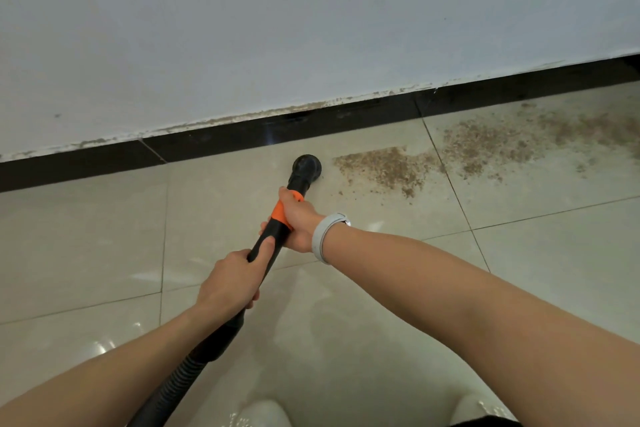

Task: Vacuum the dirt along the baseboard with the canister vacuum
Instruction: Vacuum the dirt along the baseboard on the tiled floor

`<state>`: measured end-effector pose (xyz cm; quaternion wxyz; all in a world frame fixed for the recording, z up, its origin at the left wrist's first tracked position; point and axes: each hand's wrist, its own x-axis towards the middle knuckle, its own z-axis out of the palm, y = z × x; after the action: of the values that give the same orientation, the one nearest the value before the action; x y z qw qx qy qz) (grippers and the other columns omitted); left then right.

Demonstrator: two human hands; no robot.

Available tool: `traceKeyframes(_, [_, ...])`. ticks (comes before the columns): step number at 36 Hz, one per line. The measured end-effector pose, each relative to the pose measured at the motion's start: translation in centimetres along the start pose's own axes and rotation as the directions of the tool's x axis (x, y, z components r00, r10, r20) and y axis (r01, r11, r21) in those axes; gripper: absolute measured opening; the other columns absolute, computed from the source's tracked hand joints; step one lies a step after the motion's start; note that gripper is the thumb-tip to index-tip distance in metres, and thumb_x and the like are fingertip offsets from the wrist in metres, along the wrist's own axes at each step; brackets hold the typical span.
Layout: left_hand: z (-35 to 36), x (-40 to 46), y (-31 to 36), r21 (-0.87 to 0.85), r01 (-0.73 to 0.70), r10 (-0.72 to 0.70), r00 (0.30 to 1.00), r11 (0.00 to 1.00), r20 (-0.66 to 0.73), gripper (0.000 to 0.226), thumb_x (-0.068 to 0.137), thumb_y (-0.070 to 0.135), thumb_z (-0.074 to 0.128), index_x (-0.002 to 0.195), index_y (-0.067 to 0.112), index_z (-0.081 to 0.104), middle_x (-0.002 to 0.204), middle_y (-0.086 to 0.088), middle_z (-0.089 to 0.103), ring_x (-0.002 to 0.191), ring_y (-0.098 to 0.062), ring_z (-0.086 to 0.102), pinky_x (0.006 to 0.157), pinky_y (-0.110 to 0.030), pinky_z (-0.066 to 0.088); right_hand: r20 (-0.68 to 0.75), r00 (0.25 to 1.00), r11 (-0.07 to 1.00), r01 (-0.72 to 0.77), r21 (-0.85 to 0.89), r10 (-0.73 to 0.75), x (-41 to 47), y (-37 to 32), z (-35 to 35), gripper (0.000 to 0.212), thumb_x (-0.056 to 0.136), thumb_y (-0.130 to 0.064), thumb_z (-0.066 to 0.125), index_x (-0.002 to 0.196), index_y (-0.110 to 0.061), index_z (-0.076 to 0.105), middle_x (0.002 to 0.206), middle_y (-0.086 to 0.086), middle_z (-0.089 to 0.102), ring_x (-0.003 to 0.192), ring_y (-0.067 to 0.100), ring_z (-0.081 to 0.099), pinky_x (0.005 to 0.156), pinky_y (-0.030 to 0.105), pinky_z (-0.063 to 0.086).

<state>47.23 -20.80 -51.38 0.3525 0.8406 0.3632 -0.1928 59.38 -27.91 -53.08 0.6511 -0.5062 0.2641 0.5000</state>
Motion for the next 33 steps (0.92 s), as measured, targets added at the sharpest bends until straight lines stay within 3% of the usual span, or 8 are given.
traceKeyframes(10, [1.8, -1.2, 0.0, -0.042, -0.002, 0.005, 0.997, 0.999, 0.078, 0.062, 0.089, 0.068, 0.031, 0.07, 0.013, 0.053, 0.051, -0.002, 0.062, 0.042, -0.018, 0.057, 0.065, -0.035, 0.054, -0.124, 0.992, 0.999, 0.027, -0.042, -0.032, 0.8, 1.9, -2.2, 0.038, 0.097, -0.043, 0.049, 0.116, -0.012, 0.039, 0.092, 0.01, 0.053, 0.068, 0.025, 0.064, 0.081, 0.047, 0.057])
traceKeyframes(23, [1.7, 2.4, 2.3, -0.174, -0.009, 0.021, 0.998, 0.985, 0.066, 0.062, 0.094, 0.061, 0.034, 0.068, 0.008, 0.054, 0.05, -0.007, 0.061, 0.041, -0.022, 0.056, 0.061, -0.036, 0.053, -0.15, 0.985, 0.99, 0.073, -0.118, -0.091, 1.5, -2.5, -1.1, 0.044, 0.098, -0.041, 0.05, 0.127, -0.011, 0.037, 0.093, 0.012, 0.053, 0.062, 0.025, 0.062, 0.063, 0.04, 0.056])
traceKeyframes(27, [1.8, 2.8, 2.2, -0.189, -0.015, 0.029, 0.997, 0.982, 0.075, 0.062, 0.094, 0.06, 0.033, 0.069, 0.007, 0.052, 0.049, -0.008, 0.06, 0.04, -0.021, 0.055, 0.057, -0.034, 0.052, -0.148, 0.984, 0.99, 0.08, -0.118, -0.097, 1.6, -2.5, -1.2, 0.044, 0.098, -0.041, 0.049, 0.127, -0.011, 0.036, 0.106, 0.014, 0.053, 0.061, 0.025, 0.062, 0.058, 0.039, 0.055])
traceKeyframes(33, [2.0, 2.9, 2.3, -0.176, -0.032, 0.047, 0.995, 0.984, 0.083, 0.061, 0.096, 0.058, 0.034, 0.068, 0.006, 0.052, 0.048, -0.008, 0.06, 0.04, -0.02, 0.055, 0.054, -0.031, 0.05, -0.138, 0.987, 0.993, 0.07, -0.092, -0.082, 1.6, -2.5, -1.5, 0.043, 0.097, -0.042, 0.05, 0.125, -0.013, 0.036, 0.107, 0.013, 0.053, 0.062, 0.026, 0.062, 0.069, 0.042, 0.057])
